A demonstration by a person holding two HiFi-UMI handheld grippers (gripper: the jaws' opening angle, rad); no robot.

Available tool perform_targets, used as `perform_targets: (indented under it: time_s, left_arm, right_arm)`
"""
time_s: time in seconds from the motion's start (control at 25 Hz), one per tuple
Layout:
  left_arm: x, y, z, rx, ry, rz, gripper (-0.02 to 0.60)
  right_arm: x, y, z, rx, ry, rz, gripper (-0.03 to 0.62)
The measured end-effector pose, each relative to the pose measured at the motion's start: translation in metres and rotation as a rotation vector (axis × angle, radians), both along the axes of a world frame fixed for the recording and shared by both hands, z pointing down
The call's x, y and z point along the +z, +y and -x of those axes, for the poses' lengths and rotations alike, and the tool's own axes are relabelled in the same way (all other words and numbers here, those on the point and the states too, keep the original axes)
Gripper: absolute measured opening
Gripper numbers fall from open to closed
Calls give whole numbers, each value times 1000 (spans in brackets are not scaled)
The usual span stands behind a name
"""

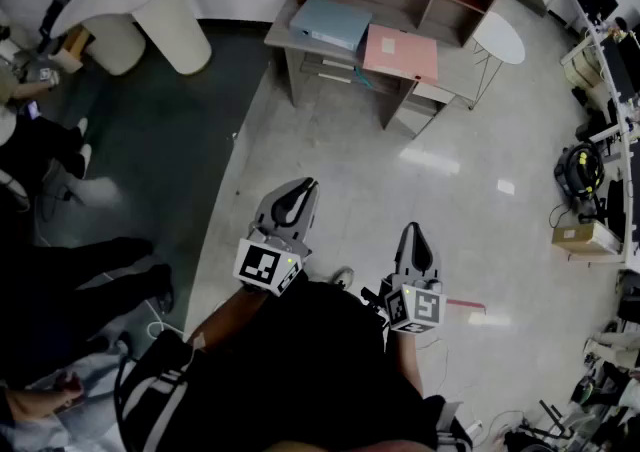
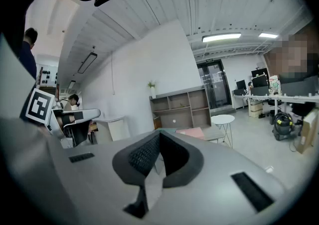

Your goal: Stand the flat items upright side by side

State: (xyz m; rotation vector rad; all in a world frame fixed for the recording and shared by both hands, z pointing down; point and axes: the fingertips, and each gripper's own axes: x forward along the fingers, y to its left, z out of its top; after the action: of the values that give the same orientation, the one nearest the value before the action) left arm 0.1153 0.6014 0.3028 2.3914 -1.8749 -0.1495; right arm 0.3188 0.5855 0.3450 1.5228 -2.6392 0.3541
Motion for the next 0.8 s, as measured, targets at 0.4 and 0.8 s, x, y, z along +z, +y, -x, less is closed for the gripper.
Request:
perform_targets:
  time_s: [0.4,0.8]
  left_arm:
    - [0,2,3,-1,-2,4,40]
    - [-9,13,11,16,6,-49,95]
  right_arm:
    - [2,2,6,-10,1,3,25]
    - [-17,3,8,17,-77,-61,112]
